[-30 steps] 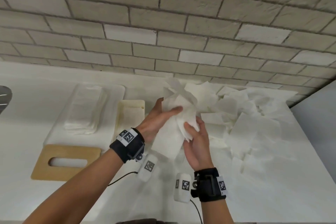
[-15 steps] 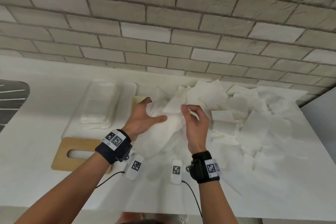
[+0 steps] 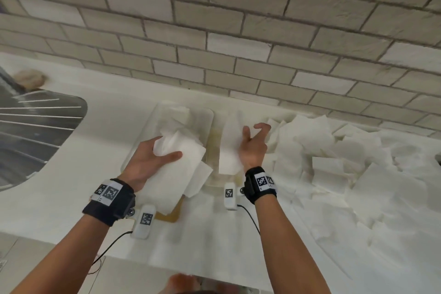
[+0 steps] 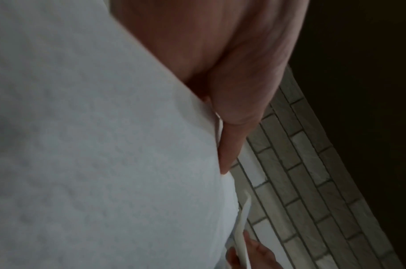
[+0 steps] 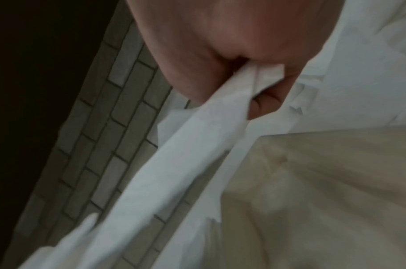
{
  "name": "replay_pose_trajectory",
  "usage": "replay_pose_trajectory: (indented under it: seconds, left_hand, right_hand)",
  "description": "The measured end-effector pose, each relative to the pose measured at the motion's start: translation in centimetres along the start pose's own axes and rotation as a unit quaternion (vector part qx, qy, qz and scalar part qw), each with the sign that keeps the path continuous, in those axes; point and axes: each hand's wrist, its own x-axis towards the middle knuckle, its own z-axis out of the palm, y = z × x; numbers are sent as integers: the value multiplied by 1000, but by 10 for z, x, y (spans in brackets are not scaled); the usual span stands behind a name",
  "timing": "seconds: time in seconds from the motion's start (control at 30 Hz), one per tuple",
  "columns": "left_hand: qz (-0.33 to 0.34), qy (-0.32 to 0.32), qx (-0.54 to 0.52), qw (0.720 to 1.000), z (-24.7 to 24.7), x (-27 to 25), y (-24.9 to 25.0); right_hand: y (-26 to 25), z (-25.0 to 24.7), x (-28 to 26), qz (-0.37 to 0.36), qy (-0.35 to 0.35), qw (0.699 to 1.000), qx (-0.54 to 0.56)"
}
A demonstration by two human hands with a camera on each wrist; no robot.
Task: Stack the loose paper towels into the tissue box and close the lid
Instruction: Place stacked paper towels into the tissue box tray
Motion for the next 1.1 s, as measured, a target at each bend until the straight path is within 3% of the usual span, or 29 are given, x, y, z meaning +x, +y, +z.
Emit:
replay_pose_trajectory:
  seconds: [0.1, 0.23, 0.4, 0.53, 0.6, 0.7, 0.73, 0.8, 0.9, 0.97, 1.1]
  left_hand:
    - [-3, 12, -1, 1000, -14, 1, -9]
    - [-5, 14, -15, 1000, -17, 4, -11]
    - [4, -15, -38, 999, -8, 10, -5]
    - [10, -25, -54, 998, 2, 17, 6]
    - [9, -30, -71, 997, 5, 20, 9]
    - [10, -31, -95, 995, 8, 24, 11]
    - [10, -31, -102, 994, 10, 26, 12]
    - [13, -32, -114, 993, 17, 28, 16]
    - [17, -17, -115, 993, 21, 34, 16]
    - [14, 5, -124, 992, 18, 39, 12]
    - [-5, 69, -147, 987, 8, 48, 2]
  right_hand:
    - [11, 7, -4, -5, -105, 992, -71]
    - [25, 6, -17, 35, -243, 959, -144]
    - [30, 15, -32, -25, -260, 910, -322]
    - [20, 12, -41, -68, -245, 884, -392]
    - [12, 3, -43, -98, -229, 903, -351]
    - [-9, -14, -52, -68, -202, 969, -122]
    - [-17, -18, -58, -19, -238, 971, -25]
    - [-22, -24, -66, 59, -298, 947, 108]
    - [-18, -25, -65, 36, -288, 948, 134]
    - [-16, -27, -57, 5, -254, 962, 102]
    - [-19, -37, -26, -64, -251, 966, 20]
